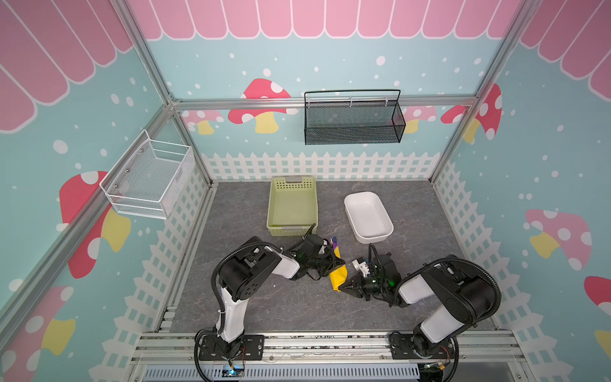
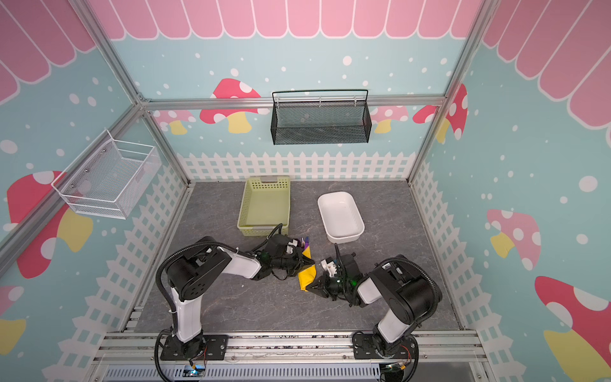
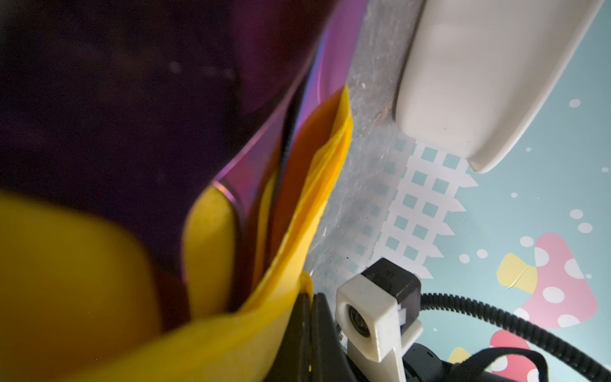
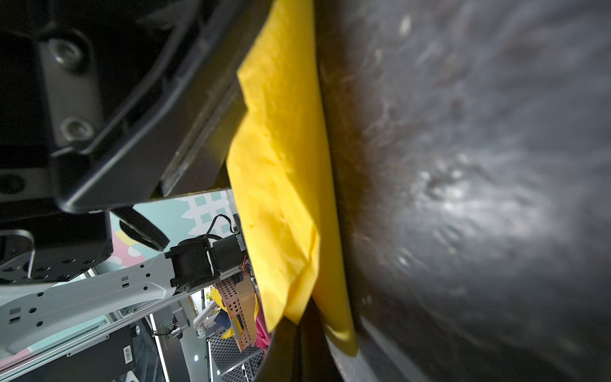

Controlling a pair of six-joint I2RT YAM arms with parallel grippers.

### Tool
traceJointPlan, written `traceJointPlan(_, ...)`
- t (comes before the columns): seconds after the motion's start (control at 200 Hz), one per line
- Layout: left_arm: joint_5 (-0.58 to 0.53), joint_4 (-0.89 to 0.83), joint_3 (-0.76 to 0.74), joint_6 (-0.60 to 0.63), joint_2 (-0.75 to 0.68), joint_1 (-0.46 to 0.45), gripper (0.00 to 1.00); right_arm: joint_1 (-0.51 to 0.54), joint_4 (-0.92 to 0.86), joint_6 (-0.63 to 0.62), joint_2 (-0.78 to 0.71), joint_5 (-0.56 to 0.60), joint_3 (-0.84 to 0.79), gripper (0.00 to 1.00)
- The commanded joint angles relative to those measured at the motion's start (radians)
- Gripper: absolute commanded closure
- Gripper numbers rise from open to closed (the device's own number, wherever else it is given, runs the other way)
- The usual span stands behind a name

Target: Place the utensils on the paper napkin and roll it up

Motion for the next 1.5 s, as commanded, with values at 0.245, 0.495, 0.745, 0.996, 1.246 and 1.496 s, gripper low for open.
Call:
traceJointPlan(0.245, -0.03, -0.092, 0.06, 0.041, -0.062, -0.027, 1.0, 0.009, -0.279, -0.125, 0.02, 0.084, 0.049, 0.98)
traceJointPlan(0.495, -0.027, -0.085, 0.096, 0.024, -0.048, -0.033, 1.0, 0.012, -0.294, -0.133, 0.015, 0.086, 0.051, 0.99)
traceJointPlan(0.745, 0.0, -0.064, 0.135, 0.009, -0.002, -0.048, 1.0, 0.016, -0.304, -0.138, 0.016, 0.086, 0.052, 0.99)
traceJointPlan(0.996, 0.045, -0.046, 0.175, -0.001, 0.052, -0.069, 1.0, 0.017, -0.313, -0.14, 0.012, 0.09, 0.053, 0.99)
traceJointPlan(1.246, 0.064, -0.035, 0.152, 0.002, 0.086, -0.073, 1.0, 0.018, -0.327, -0.141, -0.005, 0.097, 0.05, 0.99)
traceJointPlan(1.496, 0.085, 0.02, 0.113, -0.012, 0.121, -0.073, 1.0, 0.011, -0.474, -0.145, -0.182, 0.12, 0.055, 0.87)
